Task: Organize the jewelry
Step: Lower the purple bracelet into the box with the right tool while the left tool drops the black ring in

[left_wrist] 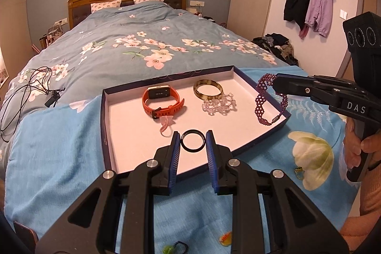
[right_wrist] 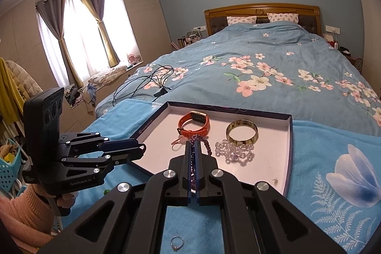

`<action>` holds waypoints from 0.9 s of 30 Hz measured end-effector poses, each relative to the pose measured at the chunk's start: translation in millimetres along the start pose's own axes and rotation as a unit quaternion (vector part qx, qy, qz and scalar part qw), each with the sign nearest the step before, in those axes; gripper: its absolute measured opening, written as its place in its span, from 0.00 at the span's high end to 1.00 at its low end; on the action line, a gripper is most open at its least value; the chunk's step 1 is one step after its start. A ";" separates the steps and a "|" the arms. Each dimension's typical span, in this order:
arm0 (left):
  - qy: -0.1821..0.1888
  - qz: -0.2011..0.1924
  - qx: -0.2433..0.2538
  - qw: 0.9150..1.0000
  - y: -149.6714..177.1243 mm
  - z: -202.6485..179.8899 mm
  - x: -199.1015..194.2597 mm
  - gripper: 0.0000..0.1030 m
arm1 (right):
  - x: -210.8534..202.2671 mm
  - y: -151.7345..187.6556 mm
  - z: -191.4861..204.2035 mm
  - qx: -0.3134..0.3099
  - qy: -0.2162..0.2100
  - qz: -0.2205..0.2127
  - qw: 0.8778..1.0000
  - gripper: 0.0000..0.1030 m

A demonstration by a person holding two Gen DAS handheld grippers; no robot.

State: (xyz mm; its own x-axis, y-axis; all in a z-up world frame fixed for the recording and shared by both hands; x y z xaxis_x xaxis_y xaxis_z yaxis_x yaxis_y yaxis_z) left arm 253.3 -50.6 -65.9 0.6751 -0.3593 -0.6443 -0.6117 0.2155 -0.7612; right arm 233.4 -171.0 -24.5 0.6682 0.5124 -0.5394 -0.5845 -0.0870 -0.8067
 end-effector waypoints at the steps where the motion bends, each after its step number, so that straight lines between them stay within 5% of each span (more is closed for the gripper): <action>1: -0.001 0.001 0.000 1.000 -0.7 0.1 1.4 0.79 | 1.5 -0.2 -0.2 0.001 -0.001 0.001 1.000 0.99; 27: -0.008 0.033 -0.009 0.999 -9.0 18.4 45.7 0.79 | 50.3 -9.0 -17.7 0.033 -0.008 0.025 0.999 0.99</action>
State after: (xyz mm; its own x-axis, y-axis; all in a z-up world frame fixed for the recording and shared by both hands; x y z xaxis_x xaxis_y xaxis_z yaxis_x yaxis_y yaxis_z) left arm 297.2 -52.3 -89.9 0.6390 -0.3311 -0.6943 -0.6624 0.2219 -0.7155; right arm 280.5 -159.6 -48.7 0.6303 0.5231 -0.5737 -0.6462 -0.0560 -0.7611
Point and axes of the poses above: each gripper's, at about its wrist camera, not at the fingertips, and x roughly the way its jaws point, z to its left, y to its underside, the point moved 7 cm from there along x, roughly the way its jaws point
